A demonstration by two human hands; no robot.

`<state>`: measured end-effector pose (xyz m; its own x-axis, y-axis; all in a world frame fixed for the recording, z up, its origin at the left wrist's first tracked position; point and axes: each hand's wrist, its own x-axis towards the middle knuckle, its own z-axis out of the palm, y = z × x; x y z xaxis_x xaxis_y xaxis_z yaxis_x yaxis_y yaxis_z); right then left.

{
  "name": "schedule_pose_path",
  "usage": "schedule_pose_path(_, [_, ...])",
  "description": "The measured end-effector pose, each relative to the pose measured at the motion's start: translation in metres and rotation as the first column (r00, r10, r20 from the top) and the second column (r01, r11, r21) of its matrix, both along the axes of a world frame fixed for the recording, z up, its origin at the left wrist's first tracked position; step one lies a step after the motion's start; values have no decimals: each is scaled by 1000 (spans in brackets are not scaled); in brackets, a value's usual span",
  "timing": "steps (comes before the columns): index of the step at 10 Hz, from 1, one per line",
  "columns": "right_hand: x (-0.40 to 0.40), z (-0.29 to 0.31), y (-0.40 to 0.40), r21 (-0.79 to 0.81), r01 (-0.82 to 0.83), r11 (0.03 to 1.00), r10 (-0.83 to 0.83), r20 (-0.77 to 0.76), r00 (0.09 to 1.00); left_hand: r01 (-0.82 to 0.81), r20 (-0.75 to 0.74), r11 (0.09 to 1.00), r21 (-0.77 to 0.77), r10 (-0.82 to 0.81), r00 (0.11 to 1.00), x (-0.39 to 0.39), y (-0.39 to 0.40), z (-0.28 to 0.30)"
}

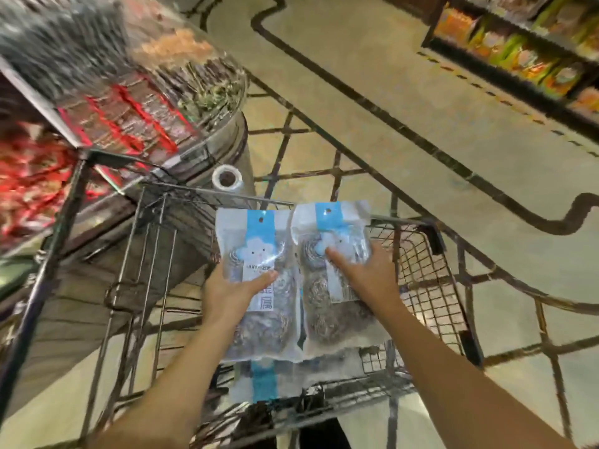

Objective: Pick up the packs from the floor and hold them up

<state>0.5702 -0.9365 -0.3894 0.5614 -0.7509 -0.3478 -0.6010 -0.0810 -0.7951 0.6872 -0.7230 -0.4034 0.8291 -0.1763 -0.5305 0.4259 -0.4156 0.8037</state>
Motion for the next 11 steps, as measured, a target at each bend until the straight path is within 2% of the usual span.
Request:
schedule_pose_path(2, [-6,-86,22,105,-13,994,29,-146,989,-14,-153,993,120,32,988,-16,26,-73])
schedule_pose_path(3, [-11,-114,32,110,-4,994,28,-217,976,28,-201,990,137,1,980,-25,33,-106])
schedule_pose_path(5, [-16,-152,43,100,-26,995,57,-323,945,-21,-254,968,249,86,963,-36,39,-144])
schedule_pose_path(9, [-13,-161,40,24,-130,991,126,-472,873,72,-143,875,479,-3,990,-46,22,-137])
schedule_pose_path(10, [-9,-144,40,18,-166,986,149,-539,829,150,-102,796,586,-111,989,-45,15,-118])
schedule_pose_path(11, [-12,-128,34,-53,-216,975,135,-629,765,174,7,680,712,-255,967,-49,12,-100])
